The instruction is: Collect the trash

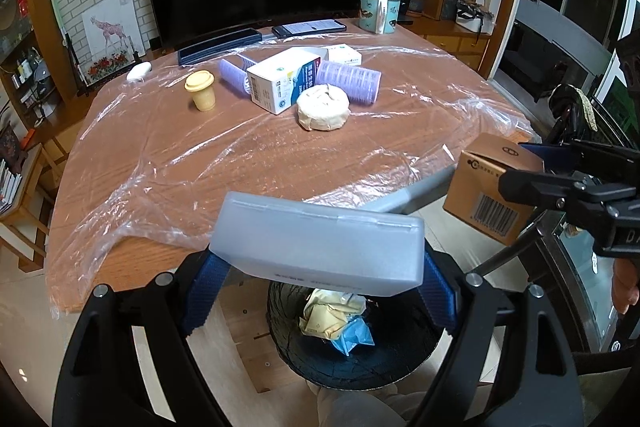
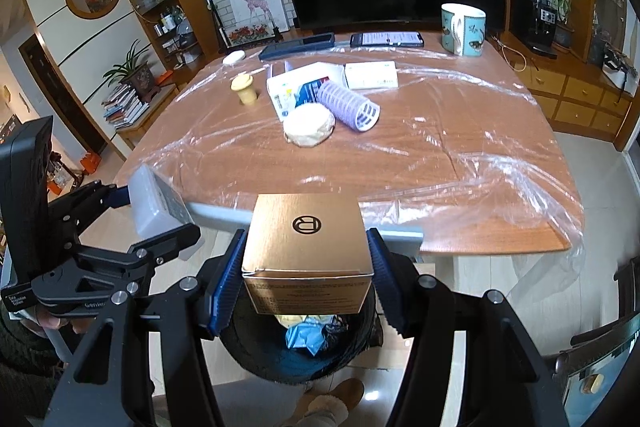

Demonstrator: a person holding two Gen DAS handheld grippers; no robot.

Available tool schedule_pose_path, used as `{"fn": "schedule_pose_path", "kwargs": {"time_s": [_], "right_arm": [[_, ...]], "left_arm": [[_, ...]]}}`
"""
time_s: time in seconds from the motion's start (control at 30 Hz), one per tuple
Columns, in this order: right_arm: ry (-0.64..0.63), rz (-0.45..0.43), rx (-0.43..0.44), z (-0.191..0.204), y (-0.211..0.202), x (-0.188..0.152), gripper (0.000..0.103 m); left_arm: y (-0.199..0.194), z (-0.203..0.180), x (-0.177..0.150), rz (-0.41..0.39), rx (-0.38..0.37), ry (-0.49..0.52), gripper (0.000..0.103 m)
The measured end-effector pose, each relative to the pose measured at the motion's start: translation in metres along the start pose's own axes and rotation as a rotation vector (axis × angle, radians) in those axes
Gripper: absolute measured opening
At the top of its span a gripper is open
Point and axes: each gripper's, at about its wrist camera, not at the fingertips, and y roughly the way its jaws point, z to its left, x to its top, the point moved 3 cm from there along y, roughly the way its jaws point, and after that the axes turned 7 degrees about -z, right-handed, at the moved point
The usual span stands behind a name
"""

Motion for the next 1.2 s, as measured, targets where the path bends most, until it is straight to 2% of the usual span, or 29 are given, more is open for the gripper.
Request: {"fn": "schedule_pose_path", "kwargs": {"time_s": [0.47,1.2], "right_arm": [[-0.017,0.054,0.016,0.001,0.004,-0.022,0.058],[-0.048,0.154,0.023,0.003,0.033,-0.048,0.058]], "left_arm": [[0.002,-0.015,-0.023,0.039,0.01,0.01,0.085],[0.024,-0.02,-0.052,0.122,0.03,0.008,0.085]]}}
